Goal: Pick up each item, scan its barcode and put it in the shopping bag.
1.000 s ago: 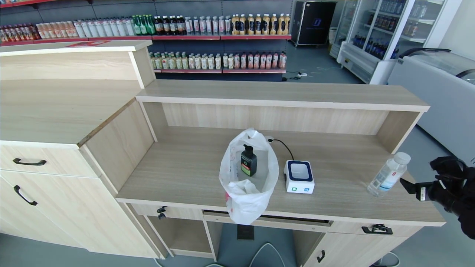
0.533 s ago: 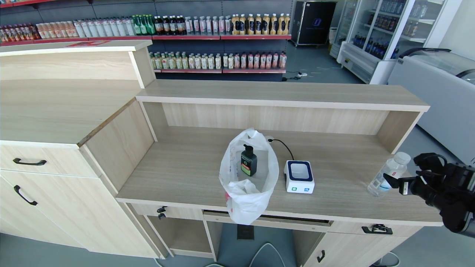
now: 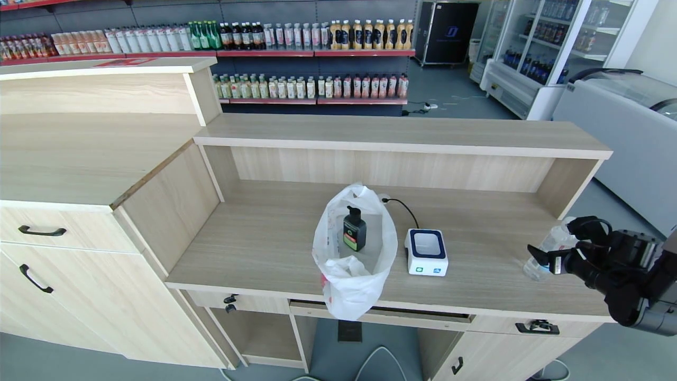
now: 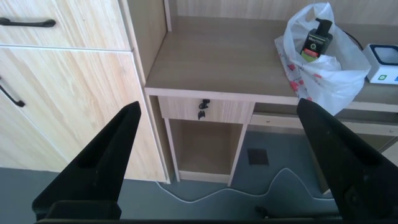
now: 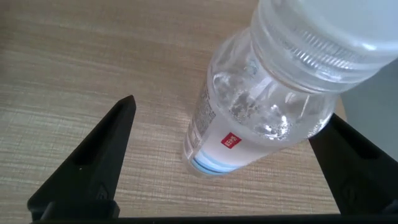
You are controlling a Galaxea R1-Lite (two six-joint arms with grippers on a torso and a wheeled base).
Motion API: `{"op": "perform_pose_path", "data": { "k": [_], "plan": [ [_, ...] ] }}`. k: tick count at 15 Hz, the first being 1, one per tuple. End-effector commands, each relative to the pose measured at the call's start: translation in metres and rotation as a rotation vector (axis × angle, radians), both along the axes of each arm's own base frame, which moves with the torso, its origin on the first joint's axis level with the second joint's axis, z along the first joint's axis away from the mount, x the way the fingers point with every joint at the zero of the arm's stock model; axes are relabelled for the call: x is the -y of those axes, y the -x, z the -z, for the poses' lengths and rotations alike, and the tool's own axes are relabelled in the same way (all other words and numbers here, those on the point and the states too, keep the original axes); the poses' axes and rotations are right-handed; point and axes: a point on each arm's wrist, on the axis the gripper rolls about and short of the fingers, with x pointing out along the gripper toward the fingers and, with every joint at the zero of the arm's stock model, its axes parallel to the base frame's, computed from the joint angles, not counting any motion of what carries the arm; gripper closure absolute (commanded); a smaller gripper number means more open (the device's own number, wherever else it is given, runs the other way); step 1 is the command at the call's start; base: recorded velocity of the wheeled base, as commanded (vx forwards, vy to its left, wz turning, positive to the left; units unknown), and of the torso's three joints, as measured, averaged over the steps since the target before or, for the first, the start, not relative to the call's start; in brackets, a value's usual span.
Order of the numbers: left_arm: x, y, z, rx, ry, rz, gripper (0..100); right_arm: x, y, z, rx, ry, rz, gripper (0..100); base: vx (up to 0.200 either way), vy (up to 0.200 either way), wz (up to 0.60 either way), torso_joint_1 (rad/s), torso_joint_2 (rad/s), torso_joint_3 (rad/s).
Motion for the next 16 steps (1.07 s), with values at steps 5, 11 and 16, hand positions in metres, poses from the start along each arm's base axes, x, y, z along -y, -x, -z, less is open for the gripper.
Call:
{"op": "perform_pose_path", "data": {
  "k": [5,11,16],
  "plan": [
    [0.0,0.0,0.0,0.0,0.0,0.0,0,-0.006,-0.007,0.011,-0.012,0.001,-0.02,0,0.0,0.0,0.0,0.0,0.0,0.0],
    [0.0,0.0,0.0,0.0,0.0,0.0,0,-0.005,-0.016,0.013,0.005,0.008,-0.021,0,0.0,0.0,0.0,0.0,0.0,0.0],
    [0.0,0.0,0.0,0.0,0.0,0.0,0,-0.004,-0.02,0.018,0.004,0.007,-0.023,0,0.0,0.0,0.0,0.0,0.0,0.0]
  ]
}}
